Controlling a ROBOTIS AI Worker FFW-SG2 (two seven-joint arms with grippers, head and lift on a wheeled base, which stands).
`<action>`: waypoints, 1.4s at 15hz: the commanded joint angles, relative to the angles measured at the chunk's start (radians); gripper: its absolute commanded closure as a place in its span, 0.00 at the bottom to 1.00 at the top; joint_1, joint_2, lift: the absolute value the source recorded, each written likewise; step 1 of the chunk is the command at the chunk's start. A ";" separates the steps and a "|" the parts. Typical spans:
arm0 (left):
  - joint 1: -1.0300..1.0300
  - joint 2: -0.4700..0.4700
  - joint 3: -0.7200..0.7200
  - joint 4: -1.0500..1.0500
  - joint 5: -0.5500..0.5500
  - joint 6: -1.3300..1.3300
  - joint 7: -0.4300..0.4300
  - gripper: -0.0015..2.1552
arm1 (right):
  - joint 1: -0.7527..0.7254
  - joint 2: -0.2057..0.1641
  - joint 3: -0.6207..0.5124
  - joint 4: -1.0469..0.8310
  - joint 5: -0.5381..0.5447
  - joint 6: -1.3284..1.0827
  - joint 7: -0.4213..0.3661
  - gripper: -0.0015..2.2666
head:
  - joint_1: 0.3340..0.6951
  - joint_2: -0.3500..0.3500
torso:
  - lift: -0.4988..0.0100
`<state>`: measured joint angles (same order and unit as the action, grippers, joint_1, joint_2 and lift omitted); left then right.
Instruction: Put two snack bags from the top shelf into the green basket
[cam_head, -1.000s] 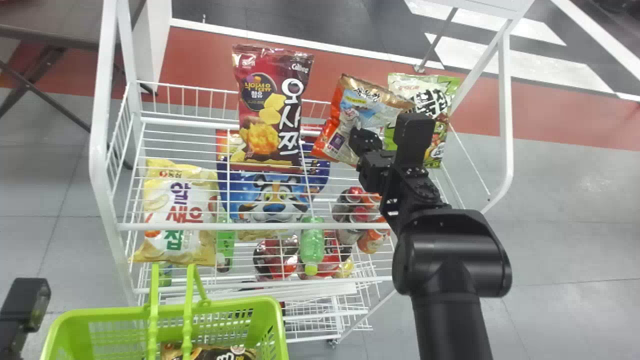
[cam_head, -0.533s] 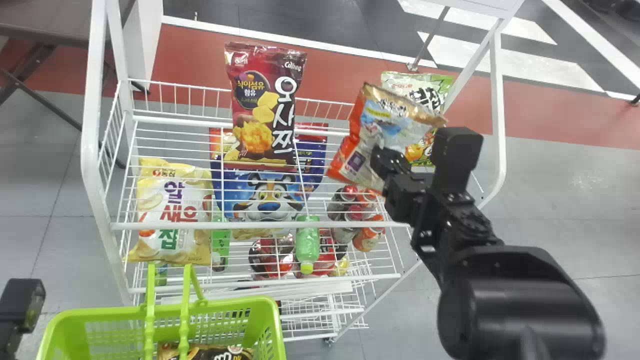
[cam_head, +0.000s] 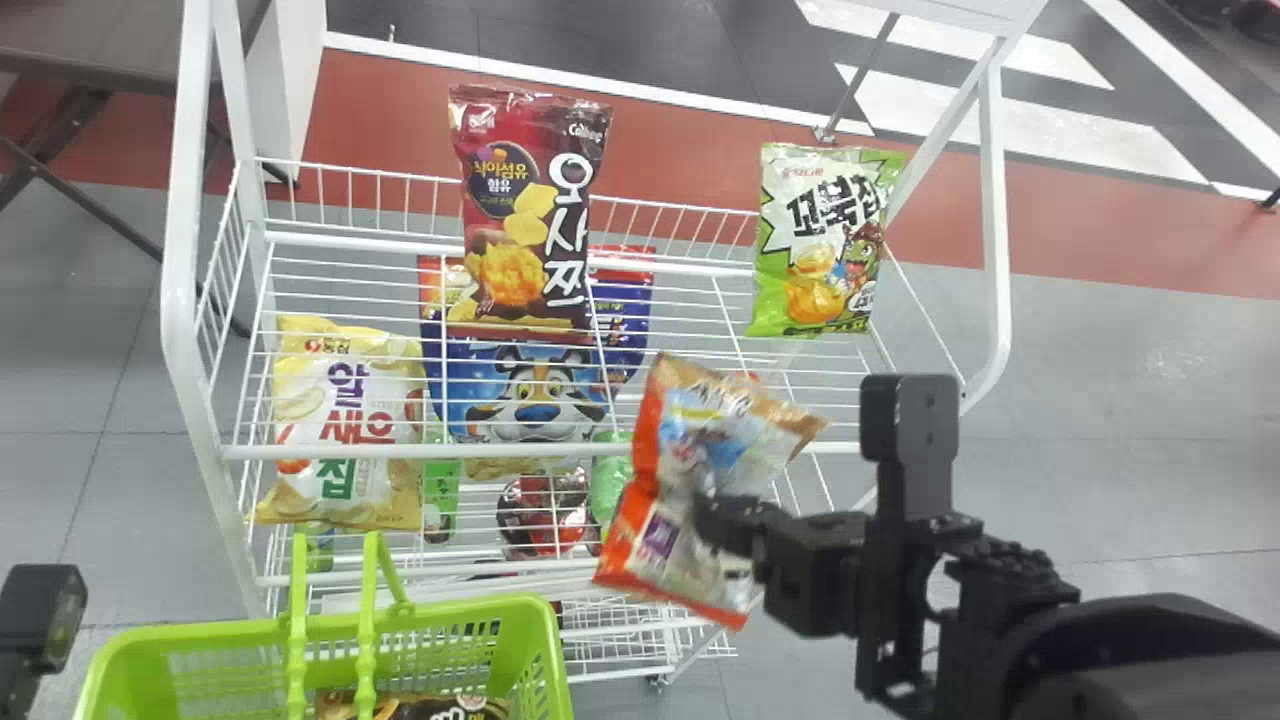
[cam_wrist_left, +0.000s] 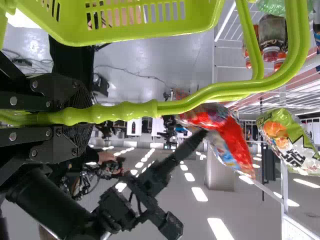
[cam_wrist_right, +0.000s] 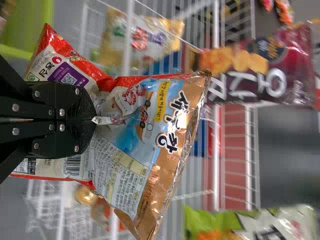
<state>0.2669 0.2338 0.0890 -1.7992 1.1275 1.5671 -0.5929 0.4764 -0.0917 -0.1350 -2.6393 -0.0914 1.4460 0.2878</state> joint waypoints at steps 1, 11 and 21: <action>0.000 -0.002 0.000 0.001 0.000 0.004 -0.002 0.99 | 0.016 -0.003 0.100 0.018 -0.007 0.020 0.005 0.99 | 1.00 0.00 | 0.98; 0.005 -0.005 0.008 0.001 0.002 0.004 -0.004 0.99 | -0.050 0.020 0.496 0.430 -0.010 -0.170 -0.012 0.93 | 1.00 0.55 | 0.98; 0.006 -0.007 0.008 0.017 0.000 0.004 -0.007 0.99 | 0.119 0.069 0.209 0.443 0.025 -1.005 0.051 0.04 | 1.00 0.42 | 0.98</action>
<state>0.2722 0.2274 0.0970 -1.7833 1.1287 1.5671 -0.6013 0.5707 -0.0516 0.1188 -2.2287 -0.0655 0.6314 0.3429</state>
